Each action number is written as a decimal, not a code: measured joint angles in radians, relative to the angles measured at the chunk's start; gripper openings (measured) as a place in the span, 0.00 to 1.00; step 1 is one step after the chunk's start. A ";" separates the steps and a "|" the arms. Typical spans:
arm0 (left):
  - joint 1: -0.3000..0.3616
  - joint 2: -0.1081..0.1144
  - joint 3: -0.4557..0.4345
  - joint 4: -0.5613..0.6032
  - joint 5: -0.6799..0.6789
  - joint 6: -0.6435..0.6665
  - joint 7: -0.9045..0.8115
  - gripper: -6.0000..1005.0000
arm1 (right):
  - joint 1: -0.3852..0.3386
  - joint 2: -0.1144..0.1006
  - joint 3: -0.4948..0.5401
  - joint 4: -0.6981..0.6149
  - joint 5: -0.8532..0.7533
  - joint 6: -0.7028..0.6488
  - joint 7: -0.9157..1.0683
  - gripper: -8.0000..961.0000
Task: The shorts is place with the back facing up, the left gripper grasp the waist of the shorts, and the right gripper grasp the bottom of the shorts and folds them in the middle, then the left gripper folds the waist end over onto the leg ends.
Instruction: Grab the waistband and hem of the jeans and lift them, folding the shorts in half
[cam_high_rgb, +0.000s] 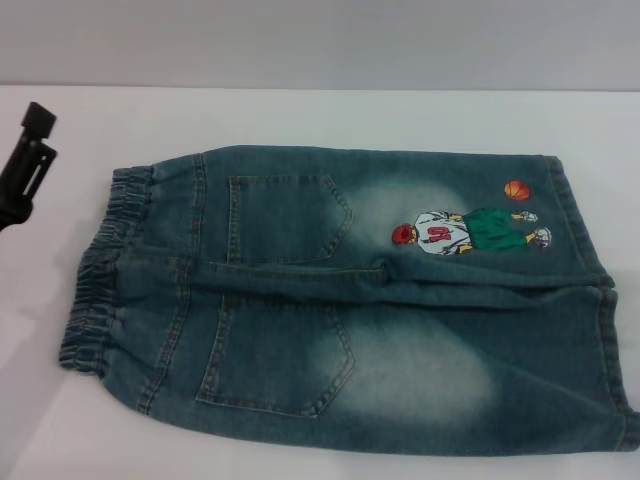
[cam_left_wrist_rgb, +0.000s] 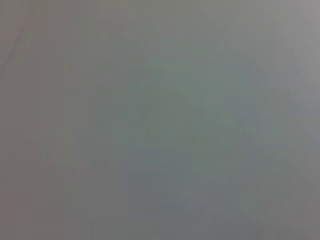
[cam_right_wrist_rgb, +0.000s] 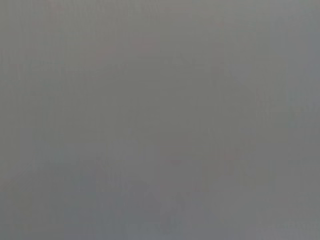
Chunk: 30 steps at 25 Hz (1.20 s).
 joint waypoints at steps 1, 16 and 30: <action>-0.001 0.000 0.001 0.002 0.010 0.000 0.000 0.80 | 0.000 0.000 0.002 0.000 0.000 0.002 0.000 0.66; 0.003 0.007 0.011 0.011 0.054 0.009 -0.062 0.80 | 0.001 -0.003 -0.006 0.001 0.000 0.040 0.045 0.66; -0.073 0.231 0.057 0.454 0.546 0.026 -0.926 0.80 | 0.008 -0.003 -0.002 -0.005 -0.025 0.051 0.053 0.66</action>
